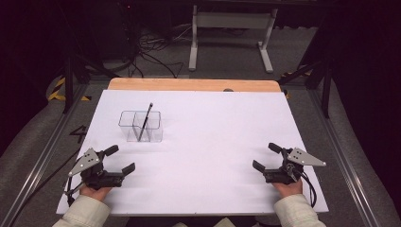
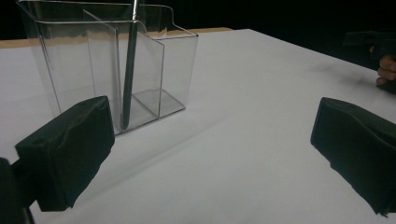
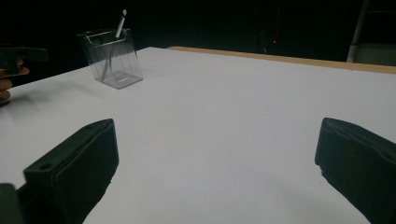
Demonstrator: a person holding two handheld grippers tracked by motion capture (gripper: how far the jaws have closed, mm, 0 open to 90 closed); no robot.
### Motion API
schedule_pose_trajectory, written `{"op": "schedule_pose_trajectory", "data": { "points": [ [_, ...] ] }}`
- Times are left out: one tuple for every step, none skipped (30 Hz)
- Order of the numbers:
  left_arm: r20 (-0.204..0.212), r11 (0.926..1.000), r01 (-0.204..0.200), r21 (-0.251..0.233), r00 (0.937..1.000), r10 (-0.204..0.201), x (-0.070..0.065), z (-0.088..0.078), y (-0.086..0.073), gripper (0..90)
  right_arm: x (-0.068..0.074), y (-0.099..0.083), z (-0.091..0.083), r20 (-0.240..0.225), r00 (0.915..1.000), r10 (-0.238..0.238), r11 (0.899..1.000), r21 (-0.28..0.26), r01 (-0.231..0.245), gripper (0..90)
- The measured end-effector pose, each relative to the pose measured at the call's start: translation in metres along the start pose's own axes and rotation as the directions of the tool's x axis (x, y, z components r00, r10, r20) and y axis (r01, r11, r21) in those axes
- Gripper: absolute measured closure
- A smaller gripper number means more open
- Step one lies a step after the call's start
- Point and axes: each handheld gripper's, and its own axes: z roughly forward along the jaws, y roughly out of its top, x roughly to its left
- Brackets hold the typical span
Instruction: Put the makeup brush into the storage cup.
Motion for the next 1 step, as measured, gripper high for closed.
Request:
{"op": "schedule_pose_trajectory", "data": {
  "points": [
    [-0.003,1.0,-0.005,-0.004,1.0,0.005,0.0,-0.0003,0.0002,0.4,0.0003,0.0001,-0.0003,-0.001,1.0,-0.004,1.0,-0.001,0.004,0.0]
  ]
}}
